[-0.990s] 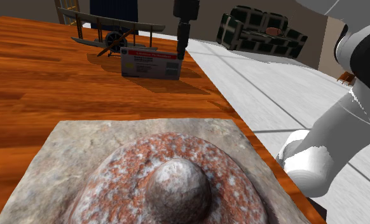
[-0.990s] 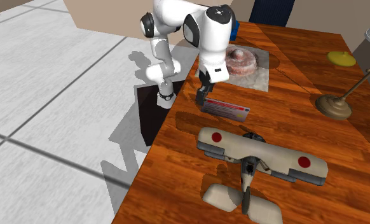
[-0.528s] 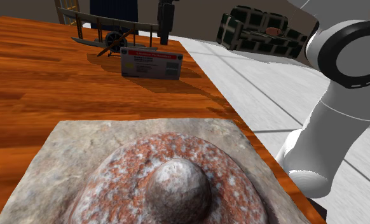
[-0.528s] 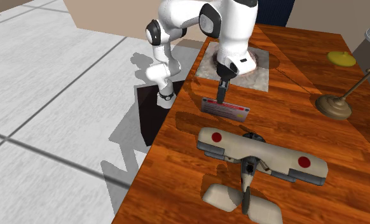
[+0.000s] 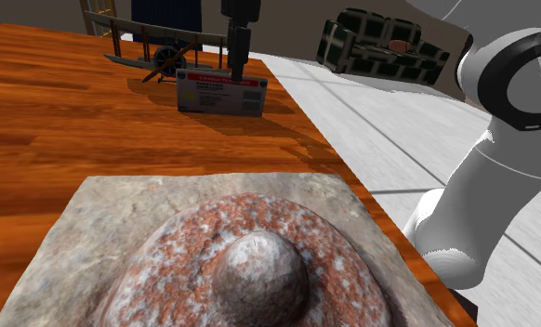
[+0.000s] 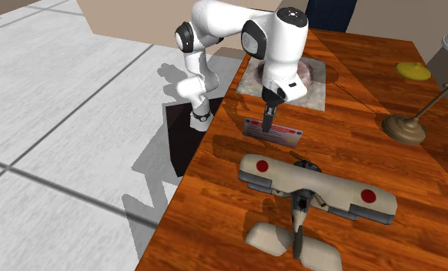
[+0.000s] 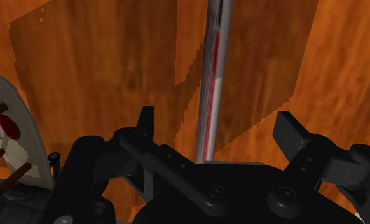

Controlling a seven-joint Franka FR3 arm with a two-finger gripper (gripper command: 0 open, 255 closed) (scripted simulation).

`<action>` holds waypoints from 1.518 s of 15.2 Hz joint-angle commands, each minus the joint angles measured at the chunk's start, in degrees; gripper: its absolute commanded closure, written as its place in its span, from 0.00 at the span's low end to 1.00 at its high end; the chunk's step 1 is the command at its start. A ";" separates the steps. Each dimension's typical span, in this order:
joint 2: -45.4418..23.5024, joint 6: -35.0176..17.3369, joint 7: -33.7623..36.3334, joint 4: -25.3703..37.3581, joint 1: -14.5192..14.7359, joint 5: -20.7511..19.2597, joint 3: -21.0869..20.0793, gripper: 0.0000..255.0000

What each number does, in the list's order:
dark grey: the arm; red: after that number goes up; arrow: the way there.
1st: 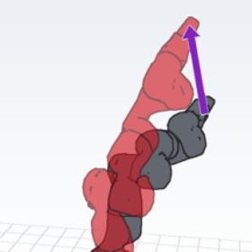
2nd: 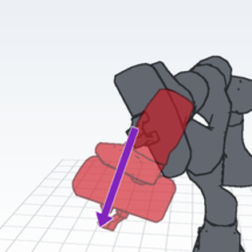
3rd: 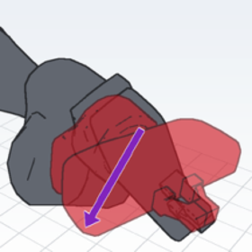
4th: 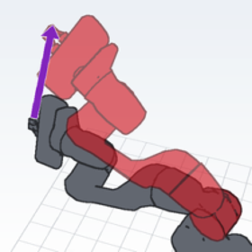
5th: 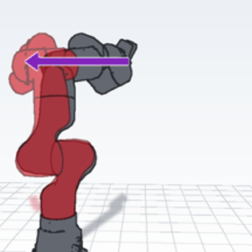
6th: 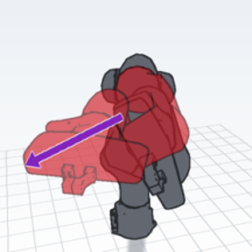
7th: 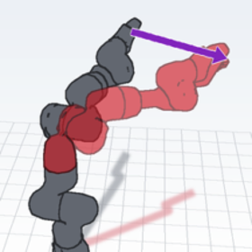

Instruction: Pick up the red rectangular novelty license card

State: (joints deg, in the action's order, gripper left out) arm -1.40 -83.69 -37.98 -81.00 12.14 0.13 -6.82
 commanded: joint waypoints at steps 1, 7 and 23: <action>0.09 -0.33 -0.03 -0.39 -0.01 0.01 0.01 1.00; 0.06 -0.33 -0.01 -0.37 0.00 0.01 0.00 1.00; -7.63 13.28 0.64 20.89 0.67 -1.04 -0.39 1.00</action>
State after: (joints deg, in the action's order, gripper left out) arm -8.22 -71.82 -37.26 -62.32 12.80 -0.79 -7.24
